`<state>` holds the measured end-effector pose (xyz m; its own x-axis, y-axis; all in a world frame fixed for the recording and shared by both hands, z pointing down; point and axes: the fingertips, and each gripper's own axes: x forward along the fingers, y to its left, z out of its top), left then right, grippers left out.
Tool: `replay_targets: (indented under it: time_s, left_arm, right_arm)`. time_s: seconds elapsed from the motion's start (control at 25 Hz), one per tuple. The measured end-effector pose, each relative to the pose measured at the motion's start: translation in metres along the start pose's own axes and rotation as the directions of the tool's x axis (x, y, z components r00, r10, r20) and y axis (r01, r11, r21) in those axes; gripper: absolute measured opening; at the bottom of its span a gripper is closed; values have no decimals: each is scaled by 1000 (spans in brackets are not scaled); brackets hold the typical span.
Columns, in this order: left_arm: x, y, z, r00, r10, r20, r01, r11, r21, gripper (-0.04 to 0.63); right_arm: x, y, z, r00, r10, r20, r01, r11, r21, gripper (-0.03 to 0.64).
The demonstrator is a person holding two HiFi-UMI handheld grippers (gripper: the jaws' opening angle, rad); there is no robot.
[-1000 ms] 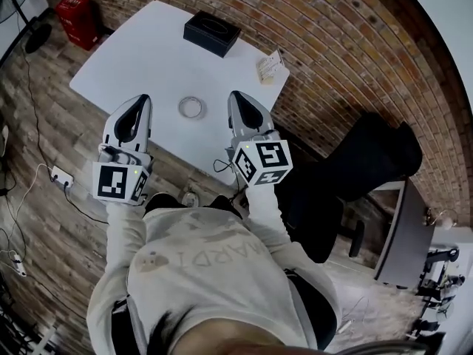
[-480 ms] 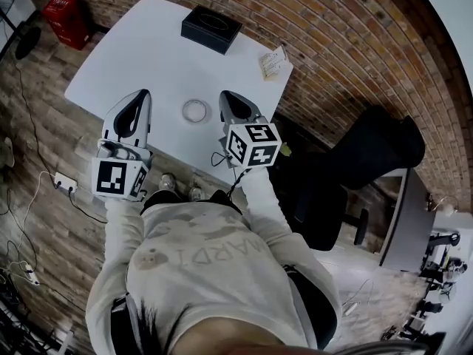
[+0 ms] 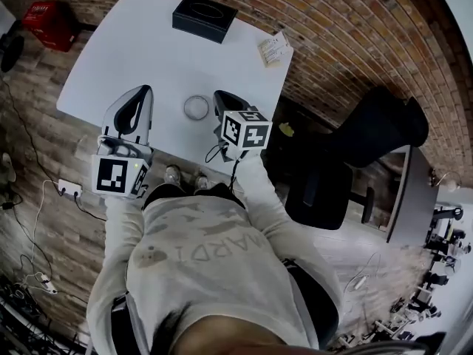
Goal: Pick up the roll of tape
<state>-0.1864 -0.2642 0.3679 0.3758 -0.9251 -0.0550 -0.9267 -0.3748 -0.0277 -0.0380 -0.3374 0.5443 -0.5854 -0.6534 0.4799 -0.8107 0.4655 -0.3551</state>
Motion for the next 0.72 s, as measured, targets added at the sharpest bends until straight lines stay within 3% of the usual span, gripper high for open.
replay_targets:
  time_s: [0.4,0.72]
  left_arm:
    - [21,12,-30,996,-72,-49,70,997,-42,6]
    - [32,21,-50,991,-112,-79,106,992,-73,6]
  right_arm:
    - [28,-22,-47,990,-64,-124,77,991,108,38]
    - [43,-34,-79,968,-129,-215,159,978,132,71]
